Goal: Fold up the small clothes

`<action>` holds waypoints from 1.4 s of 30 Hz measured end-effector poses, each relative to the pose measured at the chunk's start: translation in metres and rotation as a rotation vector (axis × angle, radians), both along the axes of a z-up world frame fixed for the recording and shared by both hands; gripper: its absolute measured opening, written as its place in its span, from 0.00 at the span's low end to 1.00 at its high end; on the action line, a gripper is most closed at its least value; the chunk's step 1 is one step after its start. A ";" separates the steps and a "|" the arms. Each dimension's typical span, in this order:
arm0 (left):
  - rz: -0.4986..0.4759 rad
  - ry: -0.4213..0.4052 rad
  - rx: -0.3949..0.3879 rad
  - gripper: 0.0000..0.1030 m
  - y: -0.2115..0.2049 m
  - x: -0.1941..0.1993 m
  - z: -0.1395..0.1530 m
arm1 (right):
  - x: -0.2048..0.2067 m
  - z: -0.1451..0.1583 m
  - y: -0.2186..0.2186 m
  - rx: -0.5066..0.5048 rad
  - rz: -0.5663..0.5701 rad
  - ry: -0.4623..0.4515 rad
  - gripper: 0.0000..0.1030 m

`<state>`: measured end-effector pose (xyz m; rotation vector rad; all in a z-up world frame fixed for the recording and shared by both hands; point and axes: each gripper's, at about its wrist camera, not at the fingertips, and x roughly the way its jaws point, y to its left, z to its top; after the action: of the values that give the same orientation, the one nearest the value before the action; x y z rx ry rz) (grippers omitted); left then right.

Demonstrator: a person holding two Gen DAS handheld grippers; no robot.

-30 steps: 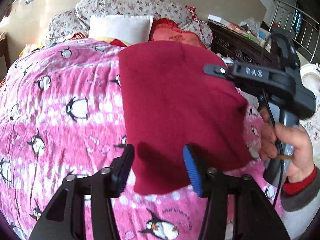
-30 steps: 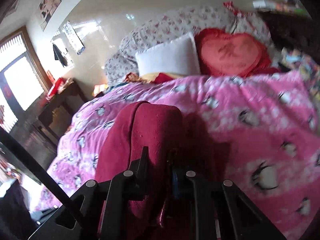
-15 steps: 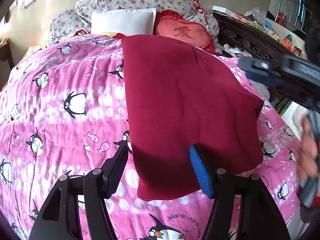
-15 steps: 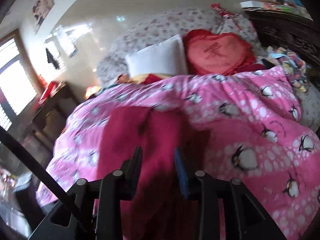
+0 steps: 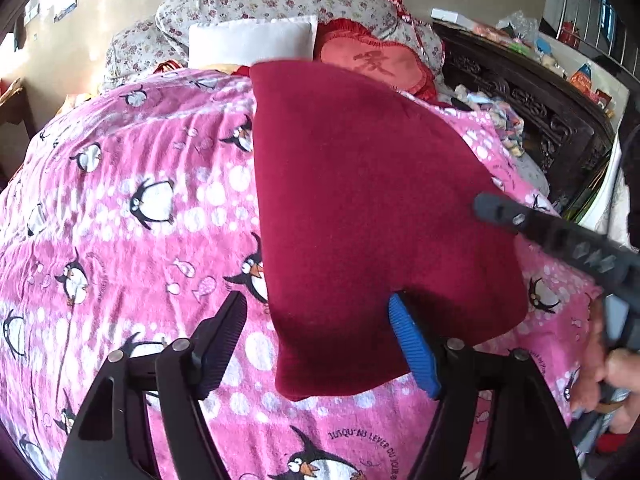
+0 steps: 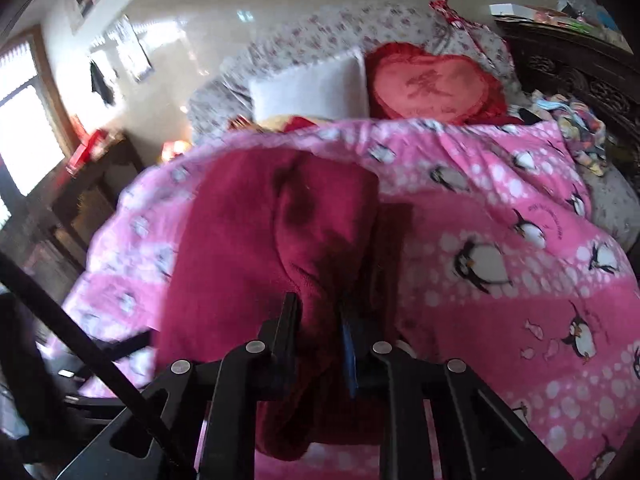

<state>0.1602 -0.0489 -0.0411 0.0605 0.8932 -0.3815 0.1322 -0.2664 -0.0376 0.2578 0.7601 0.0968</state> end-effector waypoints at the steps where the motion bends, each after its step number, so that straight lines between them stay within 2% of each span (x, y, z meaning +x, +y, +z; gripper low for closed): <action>1: 0.004 0.009 0.004 0.71 -0.001 0.001 -0.003 | 0.002 -0.007 -0.001 -0.005 -0.009 0.008 0.19; 4: 0.020 0.011 0.007 0.71 -0.001 0.001 -0.005 | -0.001 -0.007 -0.004 0.014 -0.016 0.001 0.21; 7: 0.027 0.000 0.016 0.71 0.002 -0.002 0.000 | -0.012 0.005 -0.008 0.068 -0.024 -0.006 0.31; 9: 0.032 -0.007 0.025 0.71 0.003 -0.004 0.003 | -0.025 0.019 -0.006 0.091 -0.033 -0.033 0.31; 12: 0.038 -0.012 0.040 0.71 0.006 -0.005 0.009 | -0.039 0.038 0.003 0.075 -0.023 -0.094 0.31; 17: 0.074 -0.054 0.057 0.71 0.016 -0.001 0.022 | -0.034 0.050 0.023 0.049 0.023 -0.120 0.31; 22: 0.098 -0.075 0.071 0.72 0.017 0.020 0.028 | -0.015 0.040 0.028 0.014 0.011 -0.104 0.30; 28: 0.105 -0.091 0.073 0.78 0.009 0.049 0.031 | 0.006 0.017 0.015 -0.024 -0.022 -0.050 0.30; 32: 0.089 -0.062 0.079 0.80 0.000 0.069 0.024 | 0.017 0.001 0.009 -0.031 -0.017 -0.029 0.30; 37: 0.090 -0.062 0.114 0.90 -0.012 0.085 0.015 | 0.029 -0.007 0.007 -0.048 -0.014 -0.024 0.30; 42: 0.102 -0.050 0.071 0.90 0.005 0.072 0.023 | 0.016 0.005 0.005 -0.004 0.005 -0.036 0.33</action>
<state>0.2322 -0.0440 -0.0181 0.0891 0.8571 -0.2519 0.1486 -0.2619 -0.0328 0.2500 0.7255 0.1045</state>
